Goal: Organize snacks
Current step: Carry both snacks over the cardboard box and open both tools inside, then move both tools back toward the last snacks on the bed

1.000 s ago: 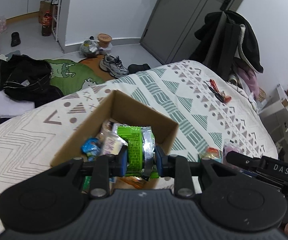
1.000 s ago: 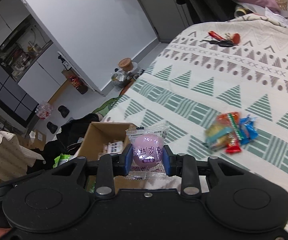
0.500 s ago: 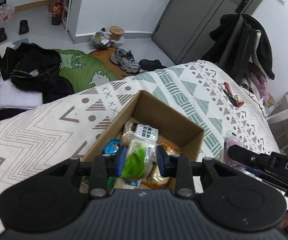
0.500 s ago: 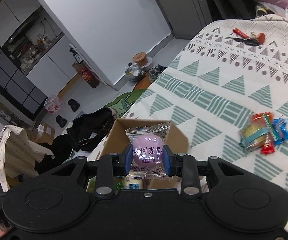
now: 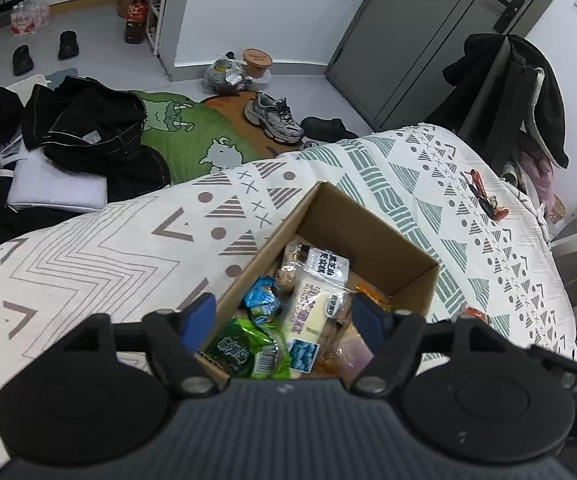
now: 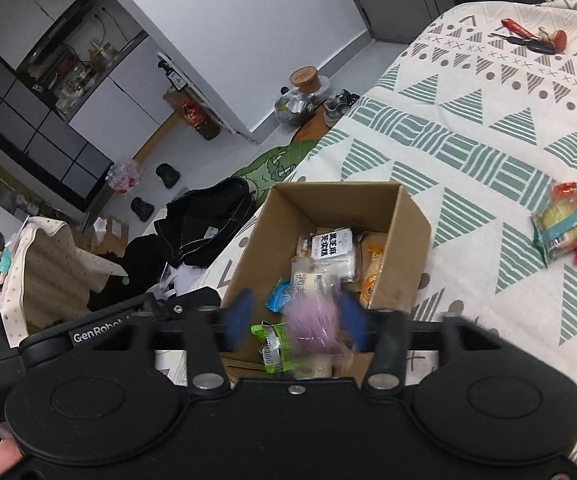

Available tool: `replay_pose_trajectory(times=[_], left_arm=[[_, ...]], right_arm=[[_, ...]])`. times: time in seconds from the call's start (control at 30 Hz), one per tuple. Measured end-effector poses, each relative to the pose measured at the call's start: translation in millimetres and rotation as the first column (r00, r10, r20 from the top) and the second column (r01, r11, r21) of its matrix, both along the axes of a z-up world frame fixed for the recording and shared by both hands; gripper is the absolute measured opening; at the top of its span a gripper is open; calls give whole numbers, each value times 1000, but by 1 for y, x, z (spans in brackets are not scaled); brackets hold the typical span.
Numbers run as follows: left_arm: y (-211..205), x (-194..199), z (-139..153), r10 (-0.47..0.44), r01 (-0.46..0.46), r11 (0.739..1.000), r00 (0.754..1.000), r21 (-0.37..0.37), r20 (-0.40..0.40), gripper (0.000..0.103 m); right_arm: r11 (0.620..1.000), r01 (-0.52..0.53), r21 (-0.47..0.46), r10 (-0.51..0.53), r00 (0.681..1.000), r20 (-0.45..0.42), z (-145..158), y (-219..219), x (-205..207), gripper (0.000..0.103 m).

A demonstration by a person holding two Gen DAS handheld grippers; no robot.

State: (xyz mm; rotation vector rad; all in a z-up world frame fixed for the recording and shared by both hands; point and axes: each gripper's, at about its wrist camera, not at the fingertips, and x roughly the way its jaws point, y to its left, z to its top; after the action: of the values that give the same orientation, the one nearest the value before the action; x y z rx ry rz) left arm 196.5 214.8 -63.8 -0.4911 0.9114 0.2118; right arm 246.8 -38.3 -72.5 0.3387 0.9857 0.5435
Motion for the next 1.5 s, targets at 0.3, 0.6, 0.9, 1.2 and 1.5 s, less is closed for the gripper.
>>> replay_pose_trajectory(times=[0.3, 0.6, 0.9, 1.2, 1.5], left_arm=[[-15, -1, 1, 5, -5, 1000, 1000, 3, -21, 88], [-48, 0, 8, -36, 36, 999, 999, 8, 24, 103], [-83, 8, 13, -73, 72, 997, 997, 16, 34, 103], [-127, 23, 20, -128, 127, 991, 991, 52, 23, 103], [-170, 42, 20, -172, 167, 981, 984, 101, 50, 103]], right_arm=[[996, 75, -47, -74, 997, 27, 3, -51, 1, 83], [987, 127, -96, -123, 991, 49, 1, -105, -1, 94], [982, 166, -91, -162, 985, 55, 2, -149, 1, 103], [979, 188, -81, -183, 981, 66, -1, -193, 17, 103], [970, 242, -18, -241, 969, 53, -21, -235, 36, 97]])
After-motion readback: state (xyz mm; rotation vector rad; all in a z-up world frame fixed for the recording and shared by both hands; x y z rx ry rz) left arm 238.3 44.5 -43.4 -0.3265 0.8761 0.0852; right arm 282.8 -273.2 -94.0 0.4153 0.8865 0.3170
